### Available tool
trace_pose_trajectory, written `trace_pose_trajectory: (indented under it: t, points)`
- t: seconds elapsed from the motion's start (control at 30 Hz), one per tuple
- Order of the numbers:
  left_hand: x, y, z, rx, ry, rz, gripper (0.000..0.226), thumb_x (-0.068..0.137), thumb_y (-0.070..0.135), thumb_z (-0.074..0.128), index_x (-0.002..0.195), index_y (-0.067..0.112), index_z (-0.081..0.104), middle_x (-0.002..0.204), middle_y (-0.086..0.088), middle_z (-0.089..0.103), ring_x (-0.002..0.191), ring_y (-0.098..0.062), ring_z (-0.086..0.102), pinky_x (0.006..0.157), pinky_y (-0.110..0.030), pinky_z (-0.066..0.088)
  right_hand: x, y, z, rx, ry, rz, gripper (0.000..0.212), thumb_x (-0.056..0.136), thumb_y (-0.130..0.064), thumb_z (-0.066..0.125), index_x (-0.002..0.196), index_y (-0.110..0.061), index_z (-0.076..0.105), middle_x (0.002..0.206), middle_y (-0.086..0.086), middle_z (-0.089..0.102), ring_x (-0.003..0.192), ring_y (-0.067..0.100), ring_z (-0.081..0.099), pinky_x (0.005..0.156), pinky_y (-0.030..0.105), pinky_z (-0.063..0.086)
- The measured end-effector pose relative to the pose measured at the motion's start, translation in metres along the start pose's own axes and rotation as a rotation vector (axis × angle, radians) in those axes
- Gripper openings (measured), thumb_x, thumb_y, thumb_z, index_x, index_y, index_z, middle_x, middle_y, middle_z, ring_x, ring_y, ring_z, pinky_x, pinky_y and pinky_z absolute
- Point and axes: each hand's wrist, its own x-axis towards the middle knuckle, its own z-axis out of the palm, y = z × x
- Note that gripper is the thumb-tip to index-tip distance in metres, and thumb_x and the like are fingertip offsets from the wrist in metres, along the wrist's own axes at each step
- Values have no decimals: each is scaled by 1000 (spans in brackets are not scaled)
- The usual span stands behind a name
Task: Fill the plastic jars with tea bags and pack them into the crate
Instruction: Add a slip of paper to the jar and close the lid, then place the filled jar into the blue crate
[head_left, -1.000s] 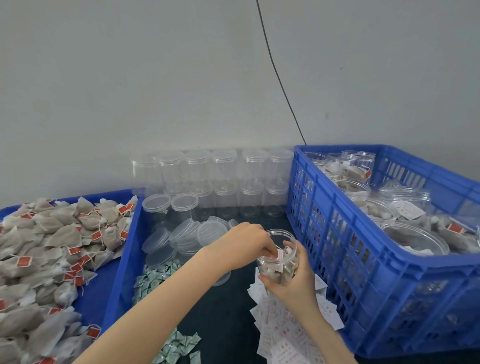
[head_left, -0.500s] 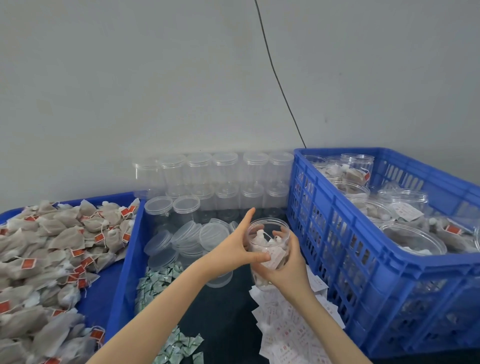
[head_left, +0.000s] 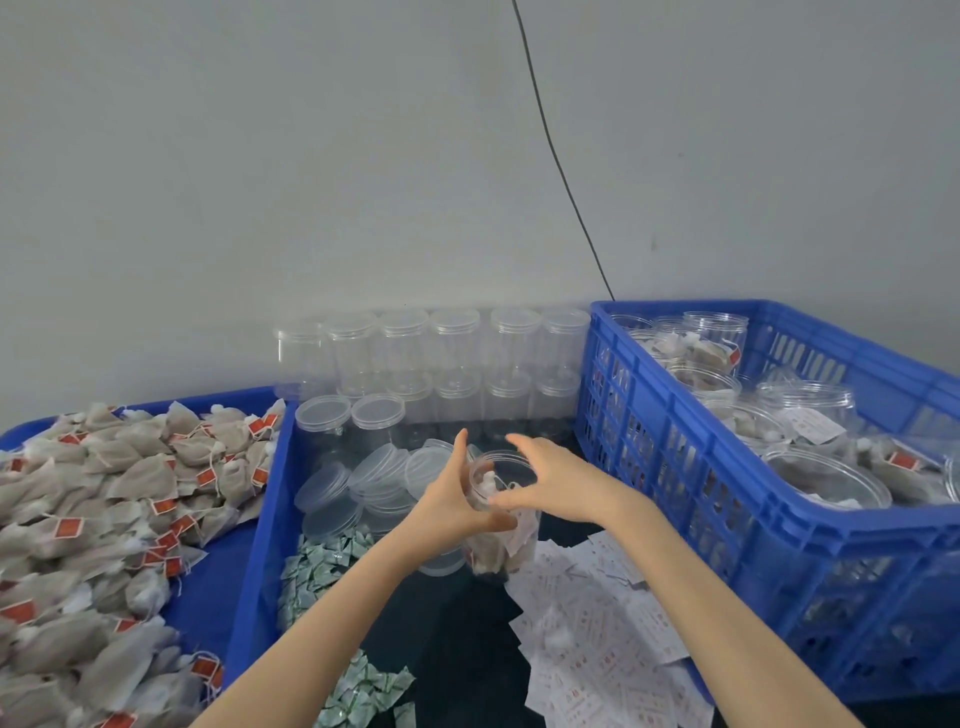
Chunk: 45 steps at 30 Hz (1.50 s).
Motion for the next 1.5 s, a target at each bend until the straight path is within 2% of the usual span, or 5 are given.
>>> trace_pose_trajectory:
  t: [0.3,0.53,0.9,1.3,1.5]
  points:
    - [1,-5,5,-19,-21,18,130,72,10,82,147,30,-22,121,29,46,131,-5,41,101,-21,42,19,-25,-22,-384,-204,-58,84,78,-53,75,144,-13,40,138,6,51,116,21,53,93,35,49]
    - [0,1,10,-110,26,73,111,79,8,75,150,26,-8,125,29,38,119,6,42,82,-1,41,13,-20,-42,-446,-84,-117,84,71,-56,76,141,-22,43,135,-1,50,114,18,53,87,34,49]
    - [11,10,31,44,-6,116,34,92,13,60,110,41,54,111,13,61,99,1,61,83,-13,49,-17,-15,-146,-444,120,-52,71,74,-63,70,135,-33,48,121,-13,53,95,7,53,72,26,39]
    - [36,11,69,51,-84,57,24,91,3,57,93,26,66,85,6,71,80,-7,64,80,-25,53,-36,40,-272,-367,463,-2,58,82,-49,73,130,-22,56,112,-8,58,85,9,52,83,24,35]
    - [60,27,83,-82,31,67,25,90,1,55,90,21,69,77,6,72,72,-4,63,65,-12,45,-40,86,-300,-362,557,94,61,80,-48,74,132,-20,55,122,-1,61,94,15,54,86,28,40]
